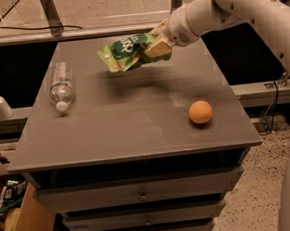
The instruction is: Move green rice chip bag near water bottle
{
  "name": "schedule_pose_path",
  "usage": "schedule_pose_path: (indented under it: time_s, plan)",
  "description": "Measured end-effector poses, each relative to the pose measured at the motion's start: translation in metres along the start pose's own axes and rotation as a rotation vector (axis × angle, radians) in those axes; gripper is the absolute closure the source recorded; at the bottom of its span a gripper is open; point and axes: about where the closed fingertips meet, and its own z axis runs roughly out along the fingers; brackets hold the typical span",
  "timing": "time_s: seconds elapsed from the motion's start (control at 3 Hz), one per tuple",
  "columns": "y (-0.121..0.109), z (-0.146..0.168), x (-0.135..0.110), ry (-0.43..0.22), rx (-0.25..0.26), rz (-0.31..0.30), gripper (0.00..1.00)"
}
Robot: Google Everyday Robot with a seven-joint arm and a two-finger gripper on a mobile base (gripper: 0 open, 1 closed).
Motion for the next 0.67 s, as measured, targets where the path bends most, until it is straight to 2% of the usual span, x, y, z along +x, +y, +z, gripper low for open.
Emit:
schedule_pose_path:
  time_s: [0.33,0.67]
  plan:
    - [0.022,0.018,-0.024,0.001,-0.055,-0.086,1.00]
    - [0.039,0.036,-0.036,0.012,-0.094,-0.143,1.00]
